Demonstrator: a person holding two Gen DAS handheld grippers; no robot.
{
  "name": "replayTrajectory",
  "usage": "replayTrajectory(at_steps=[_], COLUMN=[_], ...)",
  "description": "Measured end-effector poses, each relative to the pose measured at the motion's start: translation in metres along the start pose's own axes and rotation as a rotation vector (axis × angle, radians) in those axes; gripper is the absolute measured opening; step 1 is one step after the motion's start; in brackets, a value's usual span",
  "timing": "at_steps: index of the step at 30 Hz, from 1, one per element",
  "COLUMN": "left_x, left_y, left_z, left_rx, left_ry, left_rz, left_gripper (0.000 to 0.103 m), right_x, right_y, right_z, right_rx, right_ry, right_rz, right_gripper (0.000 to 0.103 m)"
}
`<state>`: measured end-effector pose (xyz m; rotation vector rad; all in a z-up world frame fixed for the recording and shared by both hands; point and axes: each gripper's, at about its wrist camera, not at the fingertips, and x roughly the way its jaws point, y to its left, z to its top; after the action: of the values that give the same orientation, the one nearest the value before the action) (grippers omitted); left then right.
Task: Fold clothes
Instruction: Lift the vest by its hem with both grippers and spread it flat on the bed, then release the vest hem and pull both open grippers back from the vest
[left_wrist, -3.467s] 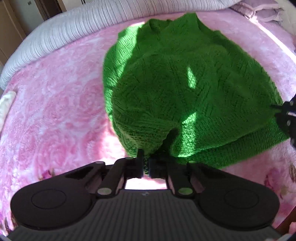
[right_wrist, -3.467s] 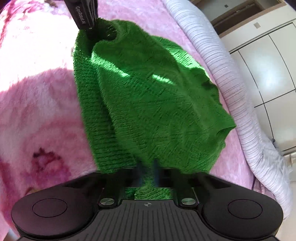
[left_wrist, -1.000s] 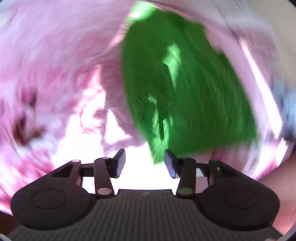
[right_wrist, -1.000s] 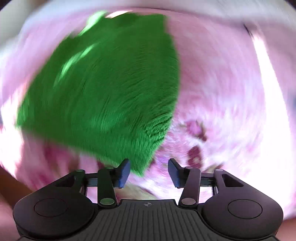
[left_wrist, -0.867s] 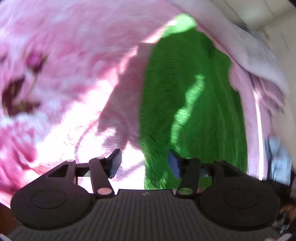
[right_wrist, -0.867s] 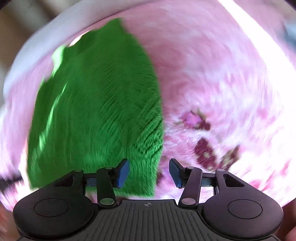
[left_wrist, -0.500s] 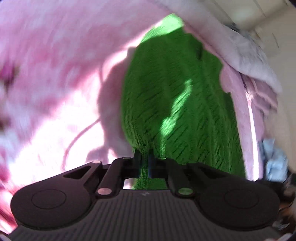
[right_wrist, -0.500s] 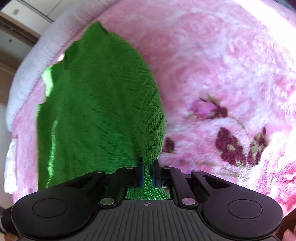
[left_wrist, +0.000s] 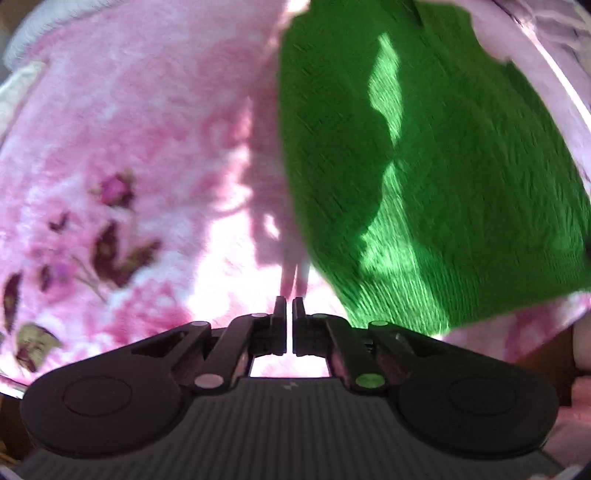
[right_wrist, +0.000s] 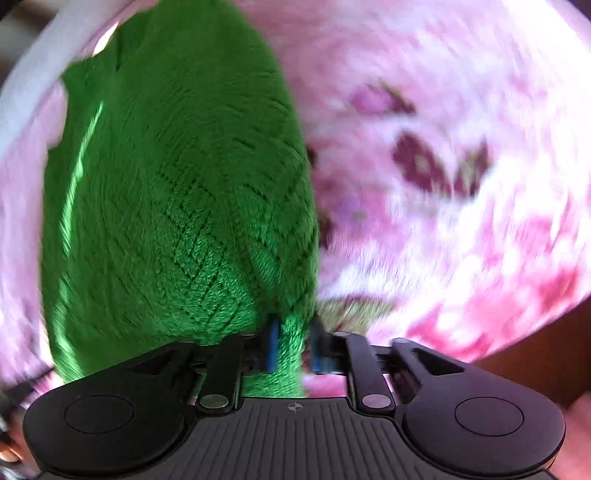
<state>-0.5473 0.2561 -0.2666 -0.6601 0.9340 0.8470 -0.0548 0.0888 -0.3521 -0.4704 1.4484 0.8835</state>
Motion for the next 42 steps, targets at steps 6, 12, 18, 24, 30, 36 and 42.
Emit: replayTrajectory(at_steps=[6, 12, 18, 24, 30, 36, 42], left_x=[0.022, 0.070, 0.109, 0.155, 0.201, 0.218, 0.260], left_y=[-0.019, -0.065, -0.082, -0.082, -0.077, -0.077, -0.075], left_z=[0.037, 0.066, 0.083, 0.120, 0.190, 0.252, 0.285], left_rx=[0.085, 0.179, 0.168, 0.175, 0.167, 0.144, 0.144], left_ry=[-0.035, -0.038, -0.047, -0.090, -0.130, -0.212, -0.220], left_rz=[-0.050, -0.197, -0.227, -0.184, -0.138, -0.111, -0.071], left_gripper=[0.003, 0.004, 0.004, 0.004, 0.003, 0.004, 0.005], right_x=[-0.012, 0.015, 0.041, 0.088, 0.108, 0.075, 0.083], right_y=[0.042, 0.096, 0.150, 0.163, 0.165, 0.162, 0.158], right_z=[0.024, 0.040, 0.057, 0.107, 0.169, 0.218, 0.274], right_rx=[-0.259, -0.437, -0.607, -0.516, -0.446, -0.418, -0.459], right_ry=[-0.220, -0.329, -0.436, -0.441, -0.464, -0.498, -0.520], right_rz=[-0.239, -0.144, -0.045, -0.049, -0.042, -0.010, -0.027], right_gripper=[0.040, 0.040, 0.040, 0.040, 0.040, 0.040, 0.040])
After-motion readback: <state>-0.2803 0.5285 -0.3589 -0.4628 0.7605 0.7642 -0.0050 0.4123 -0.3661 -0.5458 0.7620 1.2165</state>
